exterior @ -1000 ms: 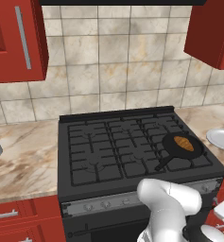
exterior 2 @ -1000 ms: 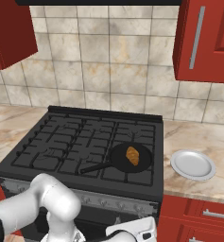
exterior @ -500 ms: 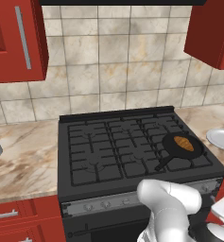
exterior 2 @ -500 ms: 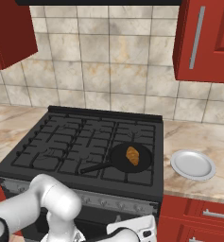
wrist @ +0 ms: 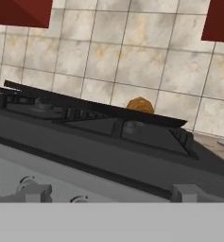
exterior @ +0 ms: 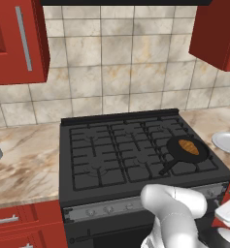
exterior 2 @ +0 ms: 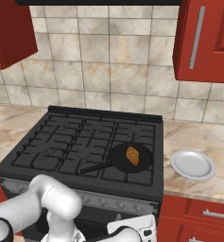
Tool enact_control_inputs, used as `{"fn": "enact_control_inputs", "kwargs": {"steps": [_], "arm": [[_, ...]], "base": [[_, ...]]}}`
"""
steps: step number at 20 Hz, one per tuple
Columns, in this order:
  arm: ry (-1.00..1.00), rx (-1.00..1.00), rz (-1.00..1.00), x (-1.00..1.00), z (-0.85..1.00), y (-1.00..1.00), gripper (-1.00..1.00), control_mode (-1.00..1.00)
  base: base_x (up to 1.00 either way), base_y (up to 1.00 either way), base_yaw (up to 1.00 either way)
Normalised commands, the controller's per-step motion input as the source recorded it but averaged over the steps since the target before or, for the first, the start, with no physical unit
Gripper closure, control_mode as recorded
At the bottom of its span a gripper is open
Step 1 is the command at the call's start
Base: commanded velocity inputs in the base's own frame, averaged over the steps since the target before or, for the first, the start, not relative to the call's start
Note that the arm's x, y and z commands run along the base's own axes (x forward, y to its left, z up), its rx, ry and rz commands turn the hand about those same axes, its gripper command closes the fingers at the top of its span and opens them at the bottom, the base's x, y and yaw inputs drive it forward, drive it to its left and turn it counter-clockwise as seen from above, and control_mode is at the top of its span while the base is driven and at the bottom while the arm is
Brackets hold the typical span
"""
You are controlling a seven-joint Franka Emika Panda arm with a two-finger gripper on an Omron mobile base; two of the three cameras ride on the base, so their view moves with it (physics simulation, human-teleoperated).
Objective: Pick the croissant and place it on the pan. Then turn on the stove to warm the croissant.
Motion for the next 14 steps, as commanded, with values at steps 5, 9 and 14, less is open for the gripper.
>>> {"fn": "enact_control_inputs", "kwargs": {"steps": [5, 9, 14], "arm": [[0.00, 0.05, -0.01, 0.12, -0.04, 0.00, -1.00, -1.00], [0.00, 0.09, -0.03, 0.01, 0.00, -0.03, -1.00, -1.00], [0.01, 0.09, -0.05, 0.00, 0.00, -0.05, -1.00, -1.00]], "base": [[0.00, 0.00, 0.00], [0.00, 0.00, 0.00], [0.00, 0.00, 0.00]]}}
